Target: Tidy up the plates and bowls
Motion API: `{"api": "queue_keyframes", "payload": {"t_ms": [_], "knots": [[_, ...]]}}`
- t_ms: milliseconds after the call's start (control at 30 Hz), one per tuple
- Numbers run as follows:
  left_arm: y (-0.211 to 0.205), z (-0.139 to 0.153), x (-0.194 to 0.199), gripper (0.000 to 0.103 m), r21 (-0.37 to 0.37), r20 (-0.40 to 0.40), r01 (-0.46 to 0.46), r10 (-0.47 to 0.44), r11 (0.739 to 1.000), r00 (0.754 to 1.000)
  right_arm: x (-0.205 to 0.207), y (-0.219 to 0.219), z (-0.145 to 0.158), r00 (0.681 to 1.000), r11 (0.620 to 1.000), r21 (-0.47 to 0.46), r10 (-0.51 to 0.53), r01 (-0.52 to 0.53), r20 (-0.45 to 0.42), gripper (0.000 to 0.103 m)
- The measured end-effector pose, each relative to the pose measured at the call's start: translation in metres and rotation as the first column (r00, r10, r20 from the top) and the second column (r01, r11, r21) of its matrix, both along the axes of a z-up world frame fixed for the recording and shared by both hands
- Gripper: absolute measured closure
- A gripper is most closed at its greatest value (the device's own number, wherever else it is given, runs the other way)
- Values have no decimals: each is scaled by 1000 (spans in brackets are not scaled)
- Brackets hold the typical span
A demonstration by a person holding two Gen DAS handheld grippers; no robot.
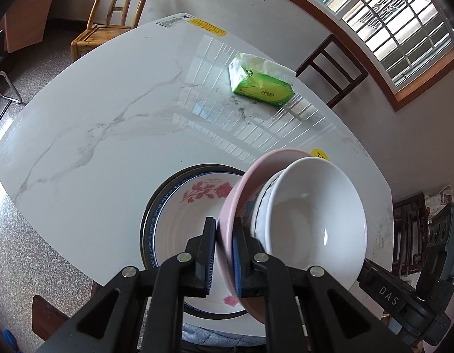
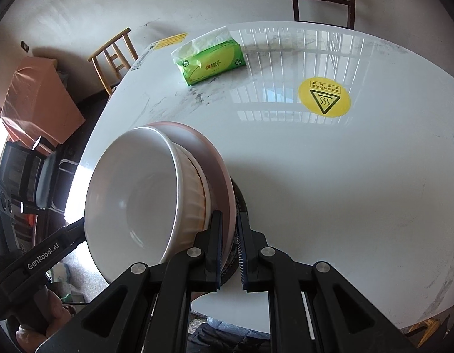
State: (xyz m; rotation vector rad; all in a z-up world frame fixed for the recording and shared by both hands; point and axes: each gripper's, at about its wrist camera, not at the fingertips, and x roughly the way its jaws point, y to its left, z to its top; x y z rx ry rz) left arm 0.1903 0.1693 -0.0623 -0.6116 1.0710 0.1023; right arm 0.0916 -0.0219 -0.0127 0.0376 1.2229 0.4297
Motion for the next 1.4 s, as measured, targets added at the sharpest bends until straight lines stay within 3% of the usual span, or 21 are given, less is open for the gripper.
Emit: {"api": "queue_keyframes", "payload": {"t_ms": [300, 933, 1200, 1267, 1400], "knots": [[18, -15, -3, 95, -4, -31, -17, 17, 1000, 999, -1, 26, -15, 999, 999, -20, 28, -29, -35, 91], [24, -31, -1, 95, -2, -51, -17, 17, 1000, 999, 3, 33, -30, 998, 998, -42, 39, -42, -57, 91], [21, -23, 0, 91, 75, -14, -10, 11, 997, 1000, 0, 33, -28, 998, 998, -43, 52, -53, -33, 89], [22, -19, 0, 90, 84, 1, -11, 11, 996, 1000, 0, 31, -27, 999, 997, -53, 48, -49, -21, 86], [21, -11, -4, 81, 127, 19, -18, 16, 992, 1000, 1, 23, -23, 999, 997, -75, 29, -27, 22, 61]]}}
